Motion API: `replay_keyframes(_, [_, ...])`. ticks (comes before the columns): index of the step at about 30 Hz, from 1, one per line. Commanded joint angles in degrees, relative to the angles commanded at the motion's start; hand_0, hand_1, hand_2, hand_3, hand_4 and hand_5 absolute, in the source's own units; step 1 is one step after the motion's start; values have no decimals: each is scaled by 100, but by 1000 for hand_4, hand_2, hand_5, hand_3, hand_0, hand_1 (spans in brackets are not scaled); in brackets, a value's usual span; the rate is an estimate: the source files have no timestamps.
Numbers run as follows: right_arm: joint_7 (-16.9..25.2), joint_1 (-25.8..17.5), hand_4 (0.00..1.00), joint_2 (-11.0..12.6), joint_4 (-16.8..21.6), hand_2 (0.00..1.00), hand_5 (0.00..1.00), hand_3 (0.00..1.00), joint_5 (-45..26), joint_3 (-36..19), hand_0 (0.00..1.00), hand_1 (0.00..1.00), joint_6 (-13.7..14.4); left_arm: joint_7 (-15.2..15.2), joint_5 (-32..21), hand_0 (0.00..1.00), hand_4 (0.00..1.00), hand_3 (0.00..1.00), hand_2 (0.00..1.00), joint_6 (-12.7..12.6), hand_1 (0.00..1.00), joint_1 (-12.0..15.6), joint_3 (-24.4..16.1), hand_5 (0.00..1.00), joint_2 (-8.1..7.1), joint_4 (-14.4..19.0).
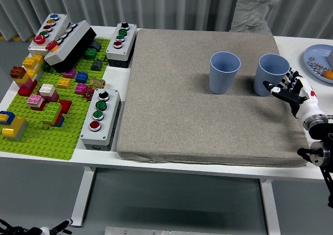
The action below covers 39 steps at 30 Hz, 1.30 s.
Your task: Pick cup pour cup place
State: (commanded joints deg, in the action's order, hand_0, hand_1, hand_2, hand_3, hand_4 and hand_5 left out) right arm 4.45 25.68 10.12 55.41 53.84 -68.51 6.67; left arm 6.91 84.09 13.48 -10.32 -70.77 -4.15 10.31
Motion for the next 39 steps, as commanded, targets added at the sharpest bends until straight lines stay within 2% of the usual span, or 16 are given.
replay_keyframes(39, [15, 264, 820, -112, -381, 966, 273, 939, -29, -48, 939, 902, -29, -26, -15, 851, 600, 776, 884, -20, 866, -88, 86, 998, -16, 0])
